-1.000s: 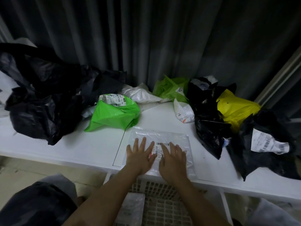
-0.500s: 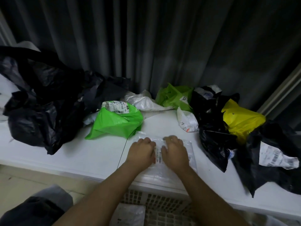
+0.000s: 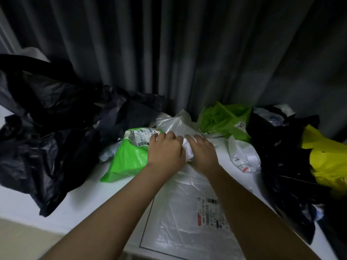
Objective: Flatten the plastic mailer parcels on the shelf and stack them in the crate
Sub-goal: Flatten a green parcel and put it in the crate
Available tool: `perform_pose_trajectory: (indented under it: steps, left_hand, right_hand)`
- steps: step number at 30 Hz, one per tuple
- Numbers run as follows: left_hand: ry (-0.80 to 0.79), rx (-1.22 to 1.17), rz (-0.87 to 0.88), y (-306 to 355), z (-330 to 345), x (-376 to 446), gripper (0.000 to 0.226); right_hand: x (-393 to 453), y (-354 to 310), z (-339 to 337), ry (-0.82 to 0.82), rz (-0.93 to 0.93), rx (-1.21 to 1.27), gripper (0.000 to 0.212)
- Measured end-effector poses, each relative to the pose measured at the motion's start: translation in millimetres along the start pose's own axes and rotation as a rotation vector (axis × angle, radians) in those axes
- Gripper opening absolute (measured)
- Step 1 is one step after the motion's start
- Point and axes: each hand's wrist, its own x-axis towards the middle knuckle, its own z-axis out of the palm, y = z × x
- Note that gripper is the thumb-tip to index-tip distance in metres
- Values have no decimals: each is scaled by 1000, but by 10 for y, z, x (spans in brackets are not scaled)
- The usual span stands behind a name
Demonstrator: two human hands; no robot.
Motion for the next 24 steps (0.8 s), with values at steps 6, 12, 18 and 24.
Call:
perform_pose_trajectory:
  steps: [6, 12, 18, 24]
  left_hand:
    - [167, -111, -55, -12, 69, -28, 47]
    - [289, -460, -75, 166, -81, -205, 59]
    - [-14, -1045, -256, 473, -217, -565, 59]
    - [-135, -1330, -555, 606, -158, -877, 40]
  right_hand:
    - [-115, 37, -48, 221, 143, 261, 65]
    - [-787, -124, -746, 330, 382, 1506, 55]
    - [-1524, -206, -1113, 128, 355, 1933, 60]
    - [-2034, -204, -1286, -37, 447, 1941, 51]
